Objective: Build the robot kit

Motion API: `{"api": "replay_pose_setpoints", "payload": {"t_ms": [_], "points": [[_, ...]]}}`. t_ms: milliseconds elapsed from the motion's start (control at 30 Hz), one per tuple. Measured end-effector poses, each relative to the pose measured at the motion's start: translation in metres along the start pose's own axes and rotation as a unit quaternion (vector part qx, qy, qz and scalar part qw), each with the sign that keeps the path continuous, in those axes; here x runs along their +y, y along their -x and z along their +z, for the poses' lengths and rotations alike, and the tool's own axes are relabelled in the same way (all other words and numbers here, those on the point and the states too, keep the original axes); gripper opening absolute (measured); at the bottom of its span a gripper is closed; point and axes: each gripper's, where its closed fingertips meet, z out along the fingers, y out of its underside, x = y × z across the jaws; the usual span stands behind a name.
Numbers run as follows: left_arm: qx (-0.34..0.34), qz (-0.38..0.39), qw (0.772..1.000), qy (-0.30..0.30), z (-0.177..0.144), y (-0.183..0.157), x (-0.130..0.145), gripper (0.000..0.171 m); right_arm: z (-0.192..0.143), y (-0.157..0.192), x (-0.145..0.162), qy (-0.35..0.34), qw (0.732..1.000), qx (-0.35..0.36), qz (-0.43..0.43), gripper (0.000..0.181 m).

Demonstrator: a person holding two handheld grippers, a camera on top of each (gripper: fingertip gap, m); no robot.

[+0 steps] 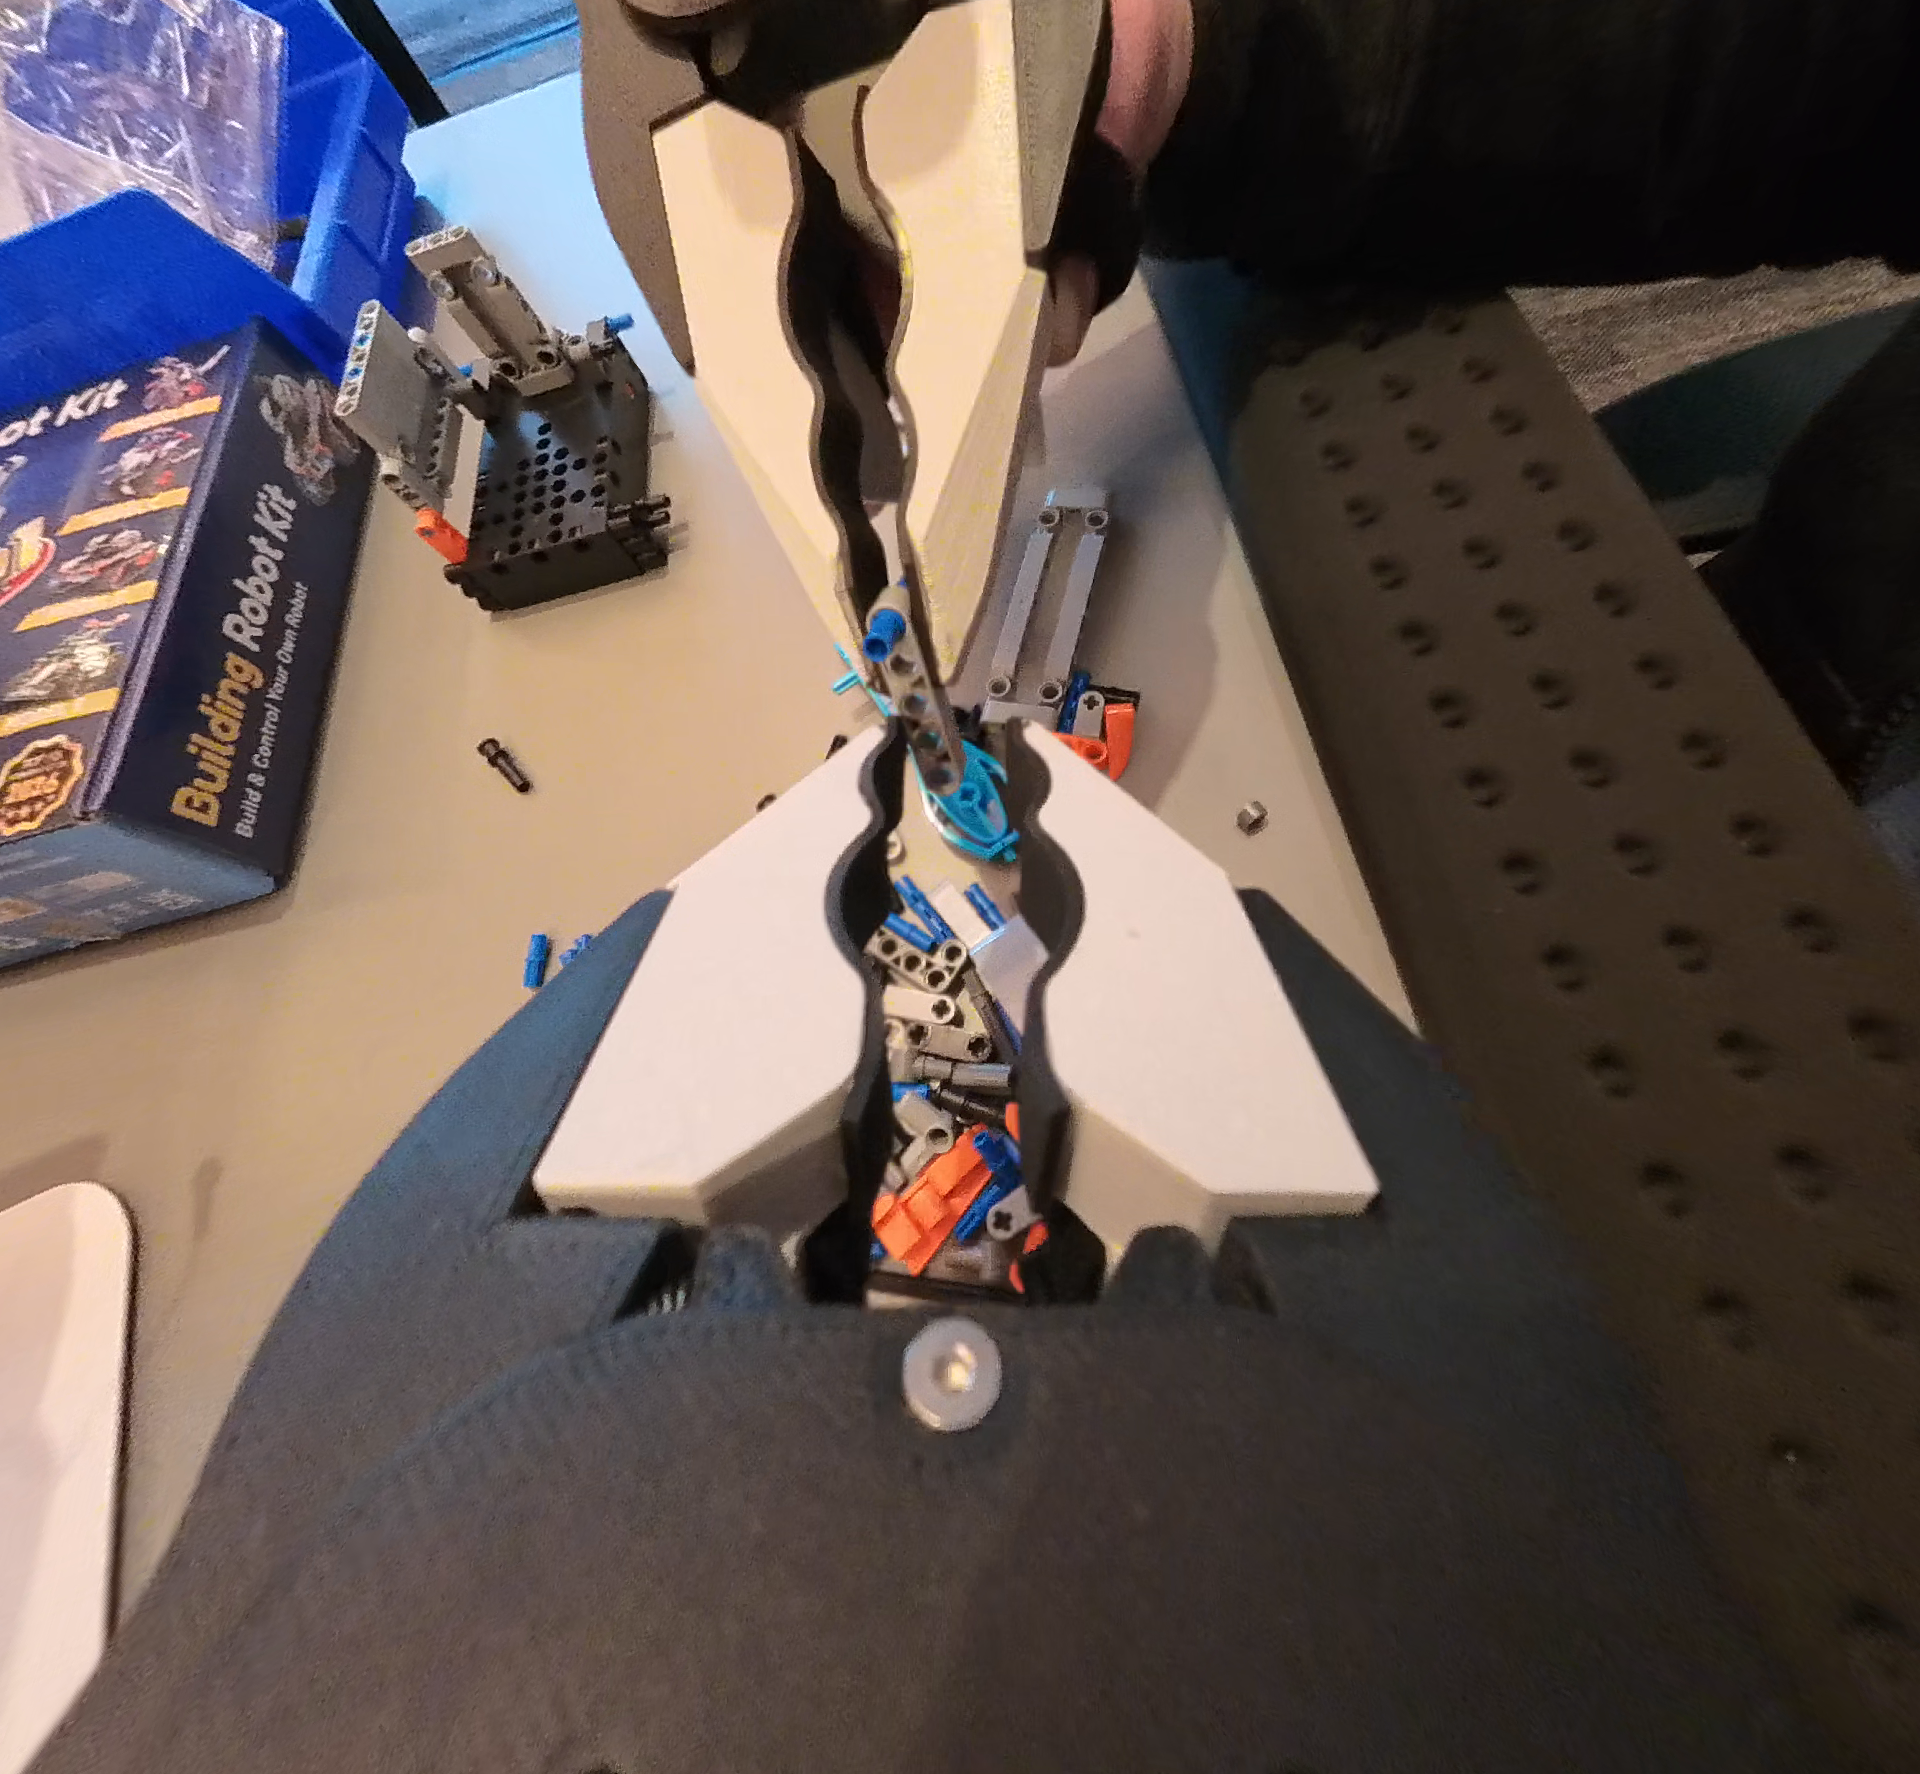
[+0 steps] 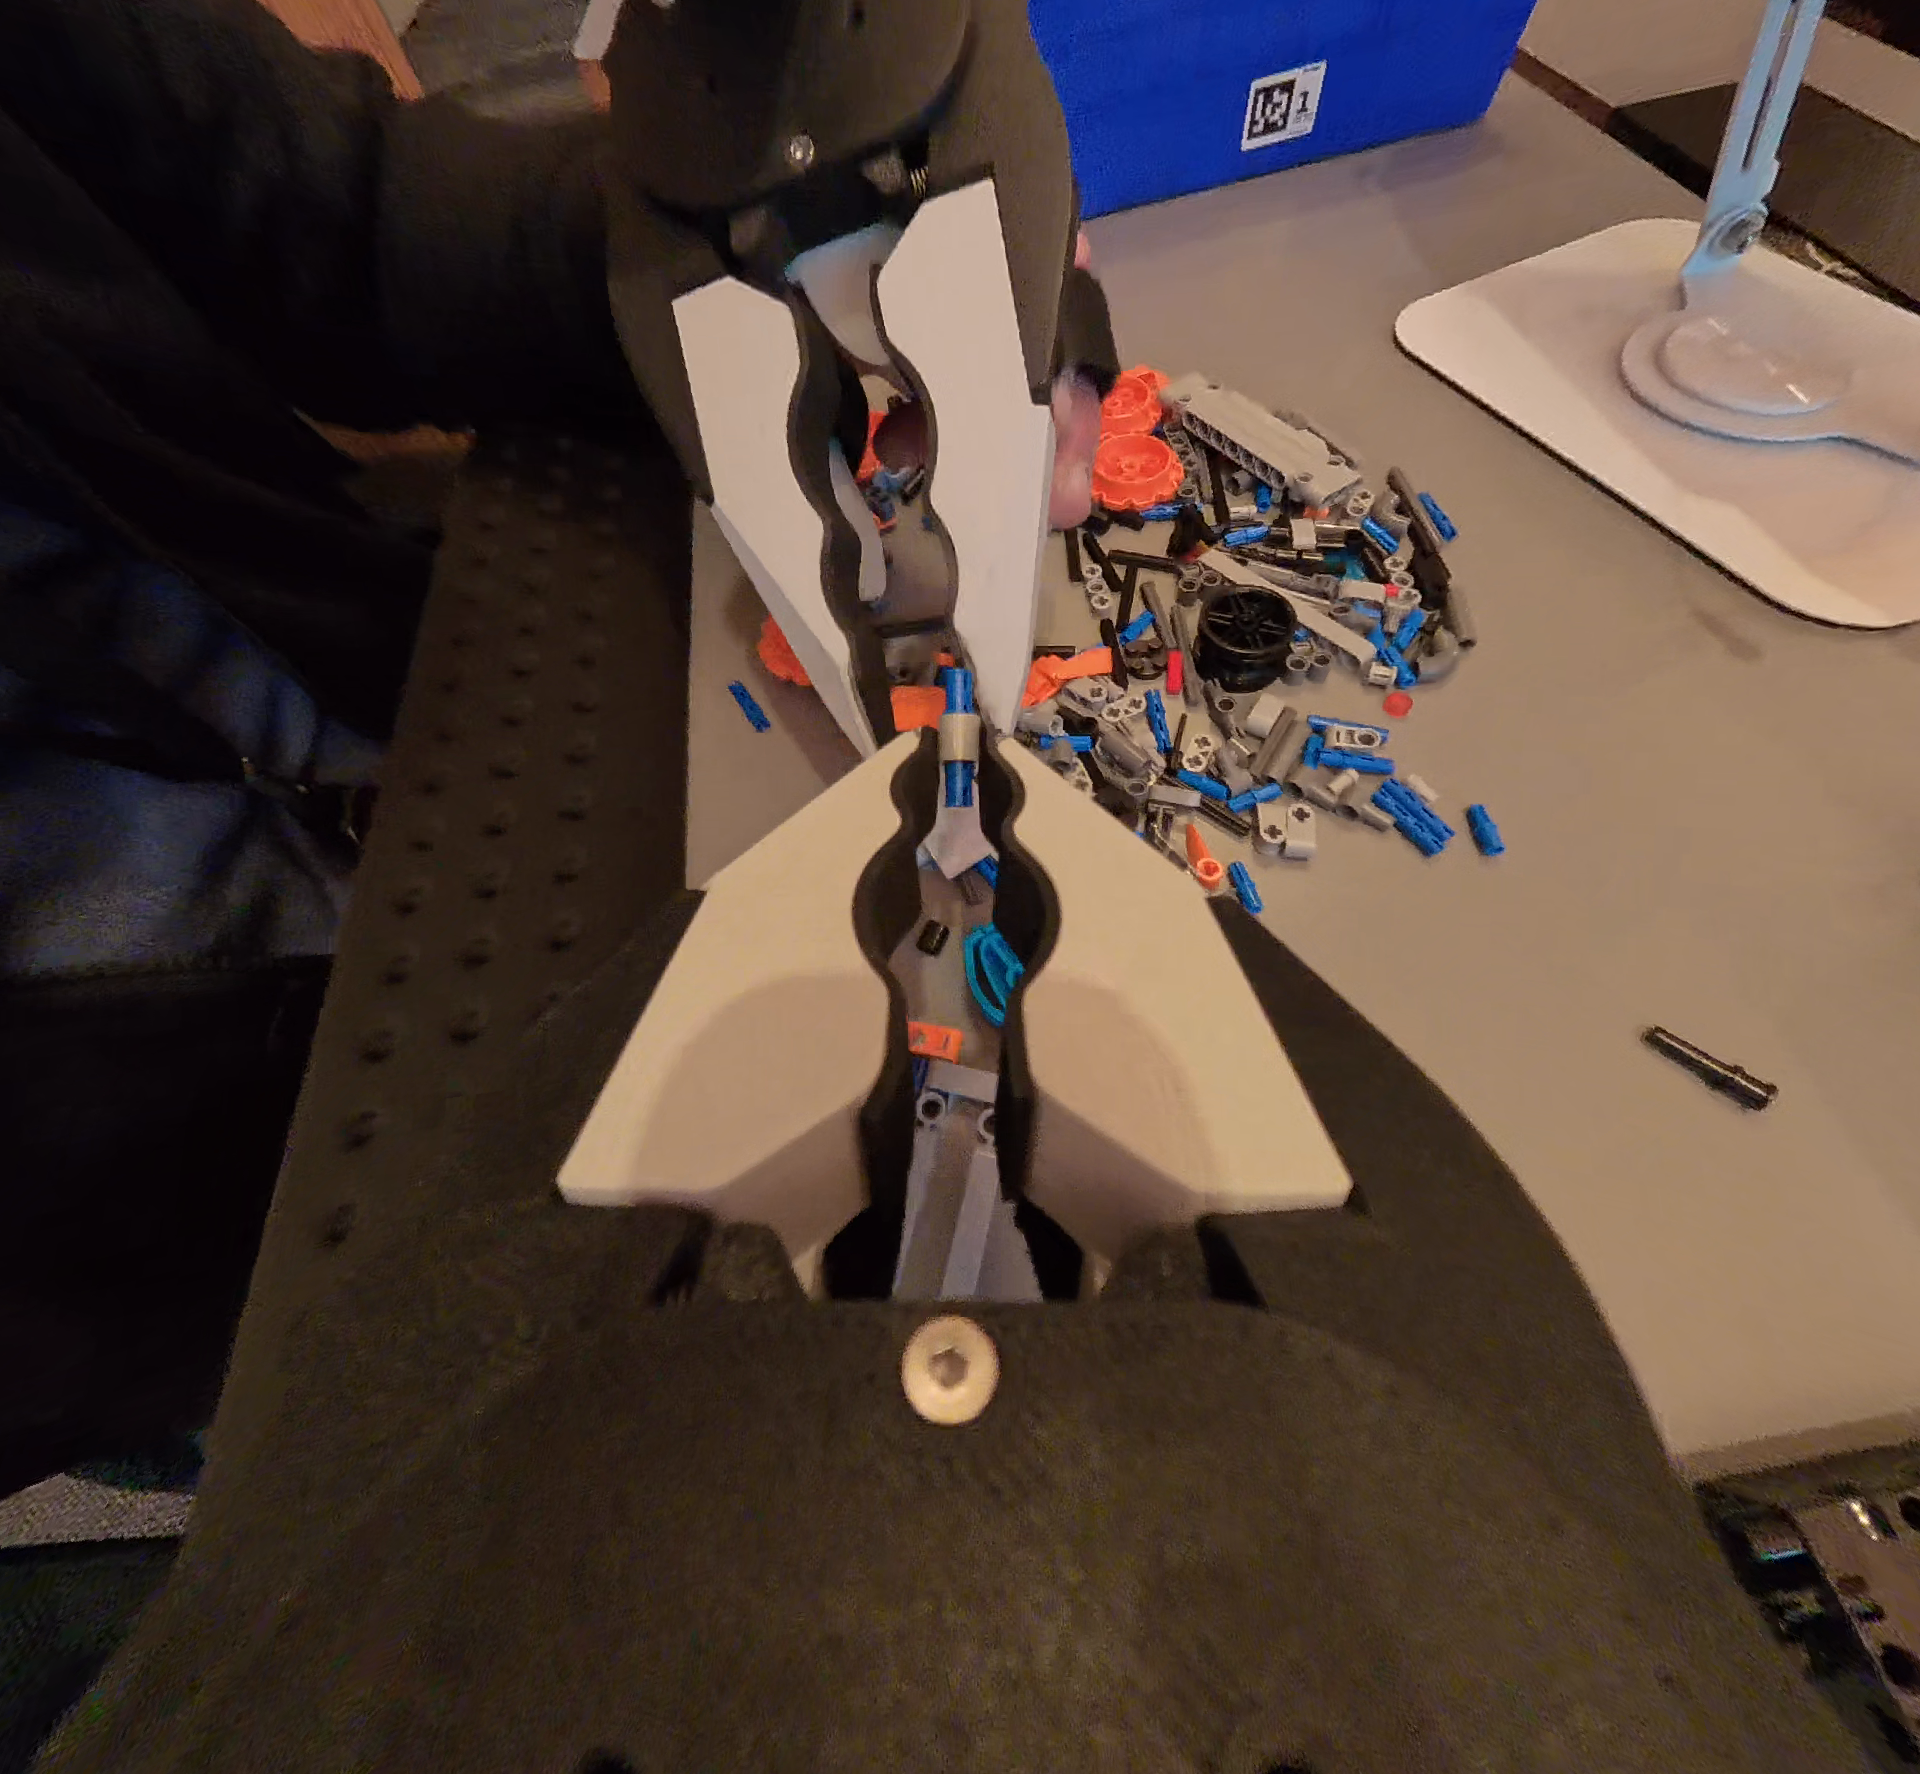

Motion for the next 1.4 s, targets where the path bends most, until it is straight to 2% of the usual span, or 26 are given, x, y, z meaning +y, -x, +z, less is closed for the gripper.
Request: {"api": "replay_pose_setpoints", "payload": {"t_ms": [100, 300, 433, 600, 733, 833, 1233, 1367, 1400], "points": [[0.000, -0.017, 1.000, -0.006, -0.001, 0.004, 0.001, 0.007, 0.000, 0.002, -0.008, -0.025, 1.000, -0.007, 0.004, 0.005], [-0.010, -0.039, 0.999, -0.028, -0.008, 0.011, -0.005, 0.006, -0.001, -0.001, -0.027, -0.068, 0.998, 0.005, 0.014, 0.004], [-0.010, -0.075, 0.994, -0.077, -0.017, 0.018, -0.017, 0.005, -0.004, -0.004, -0.045, -0.109, 0.994, 0.018, 0.027, 0.004], [-0.022, -0.121, 0.979, -0.165, -0.038, 0.034, -0.037, 0.005, -0.008, -0.010, -0.077, -0.202, 0.977, 0.029, 0.057, 0.006], [-0.025, -0.139, 0.968, -0.206, -0.049, 0.039, -0.046, 0.004, -0.009, -0.015, -0.085, -0.224, 0.972, 0.044, 0.062, 0.012], [-0.039, -0.137, 0.968, -0.206, -0.051, 0.042, -0.046, 0.004, -0.006, -0.015, -0.084, -0.213, 0.974, 0.054, 0.055, 0.005], [0.022, -0.150, 0.965, -0.212, -0.043, 0.024, -0.053, 0.005, -0.015, -0.001, -0.076, -0.189, 0.977, 0.055, 0.087, 0.004], [0.026, -0.144, 0.969, -0.199, -0.040, 0.021, -0.052, 0.018, -0.030, 0.009, -0.066, -0.165, 0.978, 0.061, 0.112, 0.004], [0.018, -0.141, 0.971, -0.194, -0.041, 0.023, -0.051, 0.017, -0.035, 0.014, -0.061, -0.149, 0.980, 0.060, 0.117, 0.004]]}}
